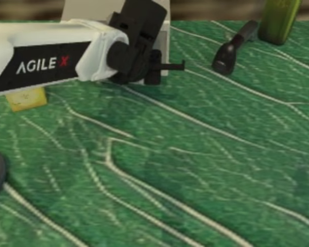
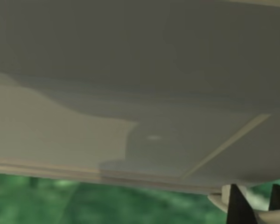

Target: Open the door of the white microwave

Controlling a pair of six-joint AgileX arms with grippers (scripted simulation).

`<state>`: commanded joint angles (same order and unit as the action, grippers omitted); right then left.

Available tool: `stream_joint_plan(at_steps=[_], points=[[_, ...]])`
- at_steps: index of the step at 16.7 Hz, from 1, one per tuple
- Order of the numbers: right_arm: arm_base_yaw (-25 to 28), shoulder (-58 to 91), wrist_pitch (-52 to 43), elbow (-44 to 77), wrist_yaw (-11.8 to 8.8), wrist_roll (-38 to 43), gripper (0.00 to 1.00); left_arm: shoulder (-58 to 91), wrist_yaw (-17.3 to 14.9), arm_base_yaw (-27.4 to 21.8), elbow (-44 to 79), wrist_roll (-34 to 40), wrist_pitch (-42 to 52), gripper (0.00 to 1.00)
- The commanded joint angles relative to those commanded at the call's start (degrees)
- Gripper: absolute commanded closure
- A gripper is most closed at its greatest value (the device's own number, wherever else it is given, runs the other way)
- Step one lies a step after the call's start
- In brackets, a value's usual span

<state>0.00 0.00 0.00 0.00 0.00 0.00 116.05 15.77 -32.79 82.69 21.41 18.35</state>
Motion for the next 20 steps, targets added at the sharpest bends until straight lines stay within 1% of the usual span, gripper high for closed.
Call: stream_joint_plan(at_steps=[6, 9, 14, 20], points=[[0.0, 0.0, 0.0, 0.0, 0.0, 0.0, 0.00, 0.0, 0.0, 0.0, 0.0, 0.0, 0.0, 1.00], [0.0, 0.0, 0.0, 0.0, 0.0, 0.0, 0.00, -0.1, -0.6, -0.3, -0.3, -0.2, -0.2, 1.00], [0.0, 0.0, 0.0, 0.0, 0.0, 0.0, 0.00, -2.4, -2.3, 0.5, -3.2, -2.9, -2.1, 1.00], [0.0, 0.0, 0.0, 0.0, 0.0, 0.0, 0.00, -2.4, -2.5, 0.6, -3.6, -3.2, -2.1, 1.00]])
